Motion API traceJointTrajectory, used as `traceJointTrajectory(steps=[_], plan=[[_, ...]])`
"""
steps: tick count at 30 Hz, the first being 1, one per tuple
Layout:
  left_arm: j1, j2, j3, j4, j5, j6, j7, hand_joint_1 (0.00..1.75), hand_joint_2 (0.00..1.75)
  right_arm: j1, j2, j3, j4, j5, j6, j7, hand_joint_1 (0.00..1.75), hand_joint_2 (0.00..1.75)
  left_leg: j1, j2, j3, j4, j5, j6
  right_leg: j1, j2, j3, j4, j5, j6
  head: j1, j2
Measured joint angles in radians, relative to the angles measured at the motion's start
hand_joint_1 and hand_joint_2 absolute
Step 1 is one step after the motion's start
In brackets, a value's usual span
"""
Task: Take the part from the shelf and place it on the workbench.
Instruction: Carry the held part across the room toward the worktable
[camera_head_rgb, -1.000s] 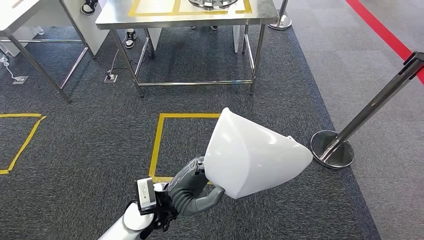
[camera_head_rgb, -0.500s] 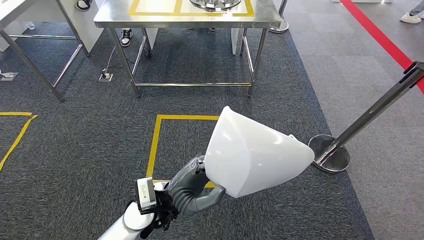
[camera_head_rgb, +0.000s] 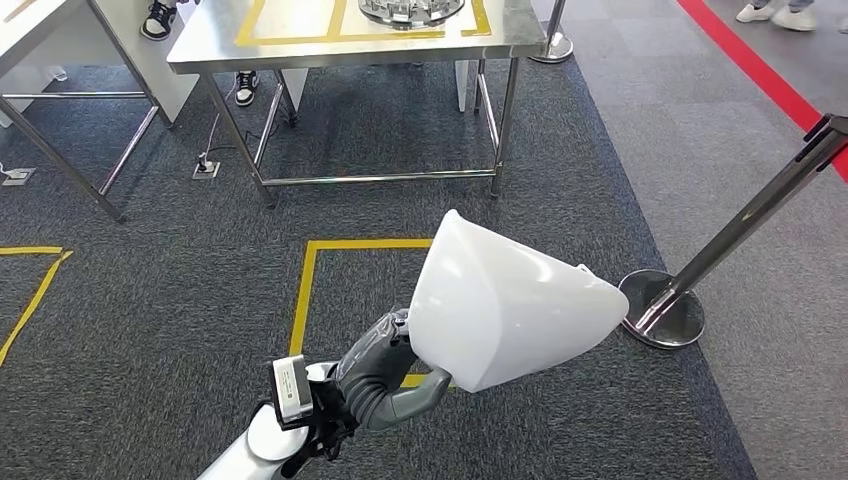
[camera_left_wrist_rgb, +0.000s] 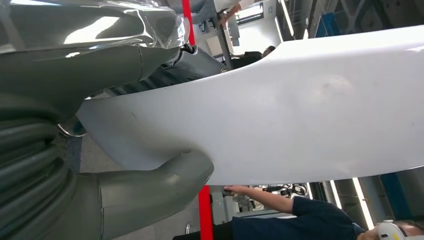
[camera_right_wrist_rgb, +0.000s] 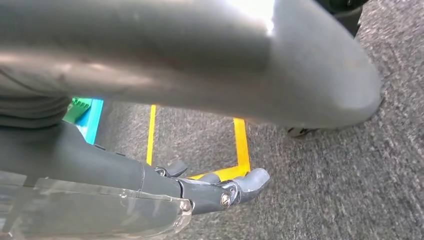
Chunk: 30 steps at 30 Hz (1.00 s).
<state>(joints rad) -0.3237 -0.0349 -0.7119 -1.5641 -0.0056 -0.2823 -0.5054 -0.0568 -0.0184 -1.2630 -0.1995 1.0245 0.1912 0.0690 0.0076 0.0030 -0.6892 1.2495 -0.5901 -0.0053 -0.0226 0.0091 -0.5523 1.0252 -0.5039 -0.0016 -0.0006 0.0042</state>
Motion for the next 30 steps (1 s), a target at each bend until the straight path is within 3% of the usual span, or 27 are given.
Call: traceJointTrajectory(steps=[1,3,4,8,9,12,13,14,15,17,18,19,21,23,24,27,28,29,30], plan=[[0.0,0.0,0.001,0.0,0.0,0.0,0.0,1.75,1.75,0.0,0.0,0.0,0.0,0.001,0.0,0.0,0.0,0.0,-0.002,-0.001,0.025,-0.072,0.051,0.007,0.0,0.002,0.011,0.0,-0.007,0.002,0.0,0.0],[-0.002,-0.001,0.002,-0.001,-0.001,0.0,0.0,1.75,1.75,-0.002,0.004,0.0,0.0,0.002,0.001,0.0,0.0,0.0,-0.008,-0.002,0.074,-0.193,0.106,0.021,0.003,0.005,0.024,-0.001,-0.022,0.011,0.001,0.0],[-0.003,-0.001,0.004,-0.001,-0.002,0.0,0.0,1.75,1.75,-0.003,0.005,0.0,0.0,0.003,0.001,0.0,0.0,0.0,-0.012,-0.002,0.087,-0.221,0.112,0.026,0.003,0.007,0.029,-0.003,-0.026,0.018,0.002,0.0],[-0.005,-0.004,0.006,-0.002,-0.003,0.0,0.0,1.75,1.75,-0.003,0.007,0.001,0.0,0.005,0.002,0.0,0.0,0.0,-0.008,-0.004,0.115,-0.243,0.101,0.04,0.0,0.004,0.032,0.026,-0.025,0.041,0.004,0.0],[-0.006,-0.005,0.006,-0.002,-0.003,0.0,0.0,1.75,1.75,-0.005,0.007,0.001,0.0,0.005,0.002,0.0,0.0,0.0,-0.005,-0.003,0.125,-0.246,0.098,0.045,0.0,0.002,0.011,0.063,-0.036,0.043,0.006,0.0],[-0.007,-0.008,0.006,-0.001,-0.004,0.0,0.001,1.75,1.75,-0.006,0.005,0.001,0.0,0.004,0.0,0.002,0.0,0.0,-0.004,-0.001,0.143,-0.248,0.08,0.053,0.0,0.001,-0.11,0.245,-0.101,0.054,0.008,0.0],[-0.006,-0.008,0.005,-0.001,-0.004,0.0,0.001,1.75,1.75,-0.004,0.005,0.001,0.0,0.004,-0.002,0.005,0.0,0.0,-0.004,-0.002,0.151,-0.248,0.073,0.053,0.0,0.001,-0.141,0.279,-0.113,0.056,0.008,0.0],[-0.005,-0.008,0.005,-0.001,-0.004,0.0,0.001,1.75,1.75,-0.002,0.005,0.001,0.0,0.006,-0.005,0.009,0.0,0.0,-0.004,-0.003,0.161,-0.248,0.065,0.052,0.0,0.0,-0.155,0.276,-0.105,0.057,0.008,0.0],[-0.005,-0.009,0.005,0.0,-0.004,0.0,0.001,1.75,1.75,-0.001,0.005,0.001,0.0,0.007,-0.008,0.014,0.0,0.0,-0.004,-0.004,0.174,-0.248,0.055,0.05,-0.001,0.0,-0.151,0.235,-0.076,0.056,0.008,0.0],[-0.005,-0.009,0.005,0.0,-0.004,0.0,0.001,1.75,1.75,0.0,0.004,0.001,0.0,0.01,-0.013,0.018,0.0,0.0,-0.004,-0.003,0.202,-0.248,0.033,0.043,-0.001,-0.006,-0.114,0.1,0.015,0.052,0.008,0.0],[-0.006,-0.009,0.005,0.001,-0.004,0.0,0.001,1.75,1.75,0.0,0.004,0.002,0.0,0.011,-0.014,0.019,0.0,0.0,-0.005,-0.003,0.212,-0.248,0.023,0.037,0.001,-0.01,-0.1,0.05,0.045,0.048,0.007,0.0],[-0.006,-0.009,0.005,0.001,-0.004,0.0,0.001,1.75,1.75,-0.001,0.004,0.002,0.0,0.013,-0.014,0.019,0.0,0.0,-0.005,-0.003,0.216,-0.25,0.015,0.03,0.003,-0.014,-0.091,0.023,0.062,0.041,0.006,0.0],[-0.007,-0.011,0.005,0.001,-0.004,0.0,0.002,1.75,1.75,-0.002,0.005,0.004,0.0,0.024,-0.011,0.02,0.0,0.0,-0.006,-0.004,0.223,-0.249,0.009,0.018,0.008,-0.017,-0.083,0.018,0.06,0.023,0.004,0.0],[-0.009,-0.011,0.006,-0.001,-0.003,0.001,0.003,1.75,1.75,-0.002,0.005,0.012,0.0,0.041,-0.007,0.019,0.0,0.0,-0.006,-0.004,0.213,-0.214,0.012,0.01,0.006,-0.018,-0.065,0.013,0.055,0.008,0.002,0.0],[-0.01,-0.011,0.006,-0.002,-0.003,0.001,0.004,1.75,1.75,-0.002,0.005,0.017,0.0,0.049,-0.005,0.018,0.0,0.0,-0.005,-0.003,0.19,-0.174,0.011,0.006,0.004,-0.019,-0.056,0.01,0.049,0.002,0.0,0.0],[-0.011,-0.009,0.007,-0.004,-0.003,0.001,0.004,1.75,1.75,-0.004,0.004,0.03,0.0,0.061,-0.004,0.02,0.0,0.0,-0.005,-0.003,0.059,0.006,-0.049,-0.002,0.003,-0.024,-0.031,0.007,0.026,-0.007,-0.004,0.0],[-0.01,-0.008,0.007,-0.004,-0.003,0.001,0.005,1.75,1.75,-0.003,0.004,0.033,0.0,0.063,-0.004,0.022,0.0,0.0,-0.005,-0.003,0.021,0.043,-0.069,-0.003,0.004,-0.027,-0.021,0.007,0.017,-0.008,-0.005,0.0],[-0.01,-0.008,0.007,-0.004,-0.003,0.001,0.006,1.75,1.75,-0.003,0.004,0.035,0.0,0.063,-0.004,0.023,0.0,0.0,-0.005,-0.003,-0.003,0.049,-0.071,-0.002,0.004,-0.03,-0.01,0.007,0.007,-0.007,-0.004,0.0],[-0.009,-0.008,0.008,-0.004,-0.003,0.001,0.007,1.75,1.75,-0.002,0.004,0.036,0.0,0.064,-0.005,0.025,0.0,0.0,-0.005,-0.001,-0.008,0.022,-0.049,0.001,0.005,-0.034,0.004,0.007,-0.003,-0.007,-0.005,0.0]])
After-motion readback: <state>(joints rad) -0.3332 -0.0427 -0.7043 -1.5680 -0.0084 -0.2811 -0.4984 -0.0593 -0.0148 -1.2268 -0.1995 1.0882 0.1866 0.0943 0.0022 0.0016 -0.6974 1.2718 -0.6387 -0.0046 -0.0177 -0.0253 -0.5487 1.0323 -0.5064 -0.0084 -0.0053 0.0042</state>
